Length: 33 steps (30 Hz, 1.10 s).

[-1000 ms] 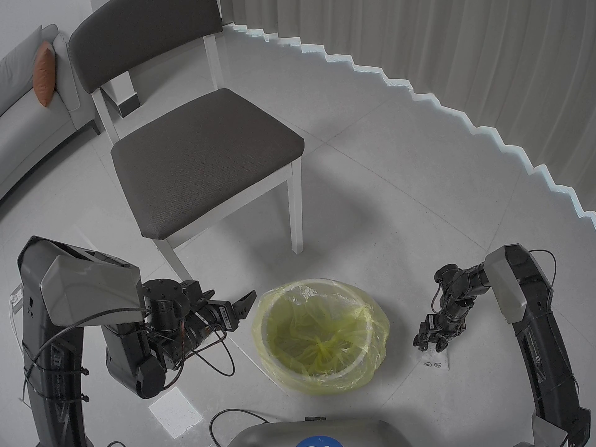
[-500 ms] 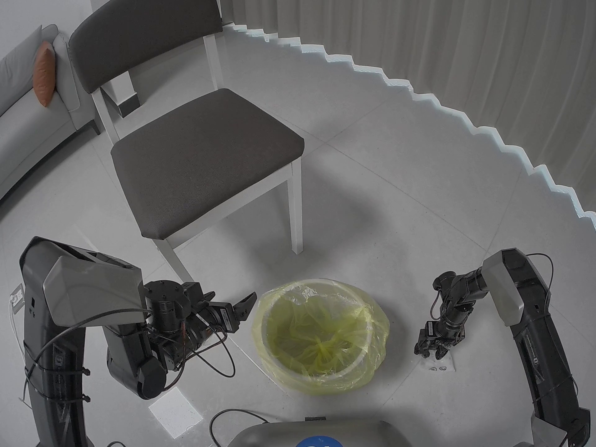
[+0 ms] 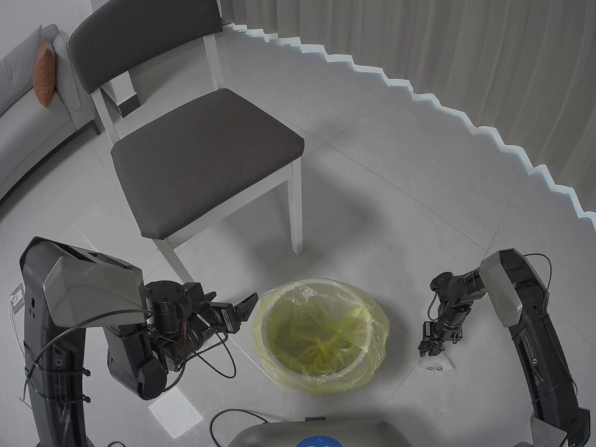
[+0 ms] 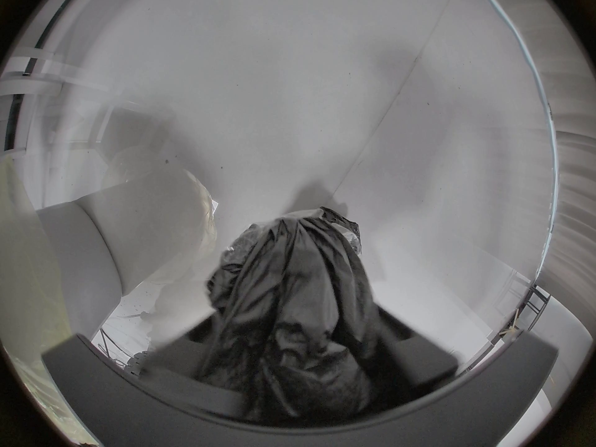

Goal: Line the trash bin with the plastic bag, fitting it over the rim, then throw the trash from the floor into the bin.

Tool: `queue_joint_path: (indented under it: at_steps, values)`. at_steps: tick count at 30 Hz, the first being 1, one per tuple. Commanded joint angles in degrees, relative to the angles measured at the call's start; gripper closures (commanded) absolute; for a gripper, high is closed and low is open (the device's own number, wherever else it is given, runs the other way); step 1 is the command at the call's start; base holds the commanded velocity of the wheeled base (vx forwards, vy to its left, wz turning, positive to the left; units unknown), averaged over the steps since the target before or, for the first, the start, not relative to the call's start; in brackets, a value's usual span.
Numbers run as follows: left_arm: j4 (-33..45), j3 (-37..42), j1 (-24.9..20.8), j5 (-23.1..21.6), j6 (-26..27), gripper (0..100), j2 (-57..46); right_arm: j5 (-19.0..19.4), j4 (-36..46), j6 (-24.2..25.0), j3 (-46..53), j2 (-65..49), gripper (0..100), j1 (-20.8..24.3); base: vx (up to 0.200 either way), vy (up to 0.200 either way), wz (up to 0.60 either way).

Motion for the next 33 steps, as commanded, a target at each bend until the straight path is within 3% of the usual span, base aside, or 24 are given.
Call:
queue_joint_path:
  at_steps: [1, 13, 22, 33]
  values:
    - [-0.93, 0.01, 0.00, 0.07, -0.02, 0, -0.22, 0.11, -0.01, 0.04, 0.01, 0.01, 100, 0.11, 0.000, 0.000, 0.00]
    - [-0.93, 1.06, 0.09, -0.10, -0.11, 0, -3.03, 1.43, -0.19, 0.30, 0.01, -0.87, 100, 0.28, 0.000, 0.000, 0.00]
    - [-1.02, 1.59, 0.00, -0.28, -0.11, 0, -4.61, 4.07, -4.67, -0.05, 0.01, -10.97, 100, 0.46, 0.000, 0.000, 0.00]
    - [-0.93, 2.56, 0.00, -0.46, -0.02, 0, -7.86, 4.33, -6.69, -0.40, 5.71, -21.96, 100, 0.64, 0.000, 0.000, 0.00]
